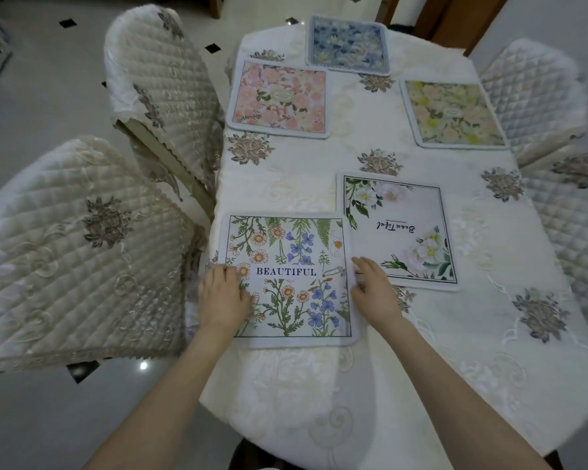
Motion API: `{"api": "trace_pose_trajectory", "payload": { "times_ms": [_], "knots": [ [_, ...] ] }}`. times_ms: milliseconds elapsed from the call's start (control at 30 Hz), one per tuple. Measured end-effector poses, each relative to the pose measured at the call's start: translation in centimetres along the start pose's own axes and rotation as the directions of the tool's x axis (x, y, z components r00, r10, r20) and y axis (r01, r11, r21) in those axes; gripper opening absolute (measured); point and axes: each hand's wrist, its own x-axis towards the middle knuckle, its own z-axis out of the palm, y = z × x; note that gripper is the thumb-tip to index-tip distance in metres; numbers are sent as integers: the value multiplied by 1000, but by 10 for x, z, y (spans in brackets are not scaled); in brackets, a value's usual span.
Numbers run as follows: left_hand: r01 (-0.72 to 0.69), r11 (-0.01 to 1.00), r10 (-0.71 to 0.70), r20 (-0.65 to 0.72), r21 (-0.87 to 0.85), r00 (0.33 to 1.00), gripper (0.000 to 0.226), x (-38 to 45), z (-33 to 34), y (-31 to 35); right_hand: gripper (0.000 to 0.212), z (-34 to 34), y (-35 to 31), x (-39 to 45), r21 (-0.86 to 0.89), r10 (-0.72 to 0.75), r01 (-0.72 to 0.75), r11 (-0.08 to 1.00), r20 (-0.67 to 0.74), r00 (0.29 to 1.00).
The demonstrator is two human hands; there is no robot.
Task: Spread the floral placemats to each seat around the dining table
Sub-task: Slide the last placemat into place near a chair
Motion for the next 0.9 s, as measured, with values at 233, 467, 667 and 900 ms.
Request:
{"api": "trace_pose_trajectory", "payload": {
  "times_ms": [233,467,667,900],
  "knots": [
    [-239,960,252,79,-144,965,49,19,14,103,57,-72,68,-22,75,109,-98,992,-165,980],
    [-346,913,381,148,-214,913,60,65,45,202,68,-116,136,6,1,96,-96,995,-118,988],
    [-256,965,263,198,-61,944,81,131,64,239,99,-106,165,48,-219,15,11,976,116,993],
    [-146,989,142,196,7,970,88,165,68,249,101,-94,187,55,-240,-4,30,970,105,994]
  ]
}}
